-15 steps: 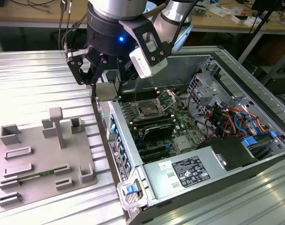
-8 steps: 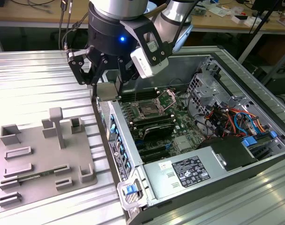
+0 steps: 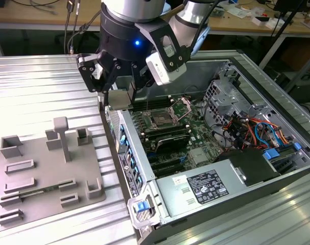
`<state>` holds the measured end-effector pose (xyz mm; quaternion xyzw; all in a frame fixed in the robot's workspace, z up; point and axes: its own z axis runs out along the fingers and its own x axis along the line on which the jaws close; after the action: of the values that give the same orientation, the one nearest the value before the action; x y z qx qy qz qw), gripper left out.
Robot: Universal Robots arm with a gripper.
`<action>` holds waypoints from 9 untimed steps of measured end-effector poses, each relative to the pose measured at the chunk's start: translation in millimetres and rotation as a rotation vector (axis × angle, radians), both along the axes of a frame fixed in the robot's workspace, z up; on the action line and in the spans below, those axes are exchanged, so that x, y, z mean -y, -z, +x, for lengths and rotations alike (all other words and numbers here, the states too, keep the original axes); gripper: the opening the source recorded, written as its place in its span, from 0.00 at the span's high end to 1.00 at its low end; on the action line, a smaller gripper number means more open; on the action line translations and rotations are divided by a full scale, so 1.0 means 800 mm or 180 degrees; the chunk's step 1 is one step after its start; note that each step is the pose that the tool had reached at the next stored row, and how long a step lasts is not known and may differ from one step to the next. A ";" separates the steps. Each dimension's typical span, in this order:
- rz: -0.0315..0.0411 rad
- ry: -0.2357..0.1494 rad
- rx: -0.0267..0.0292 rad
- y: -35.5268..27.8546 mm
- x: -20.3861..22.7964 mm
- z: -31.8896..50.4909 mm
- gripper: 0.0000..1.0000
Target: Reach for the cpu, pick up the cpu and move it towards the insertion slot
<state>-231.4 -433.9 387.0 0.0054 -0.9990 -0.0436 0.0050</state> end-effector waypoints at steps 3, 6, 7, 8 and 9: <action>0.0000 0.0000 0.0000 0.0007 -0.0002 0.001 0.45; 0.0000 0.0000 0.0000 0.0017 -0.0015 0.003 0.45; 0.0000 0.0000 0.0000 0.0021 -0.0019 0.003 0.45; -0.0001 0.0000 0.0000 0.0024 -0.0028 0.004 0.45; -0.0001 0.0000 0.0000 0.0026 -0.0036 0.004 0.45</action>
<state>-228.5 -431.0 384.9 0.0054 -0.9990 -0.0435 0.0051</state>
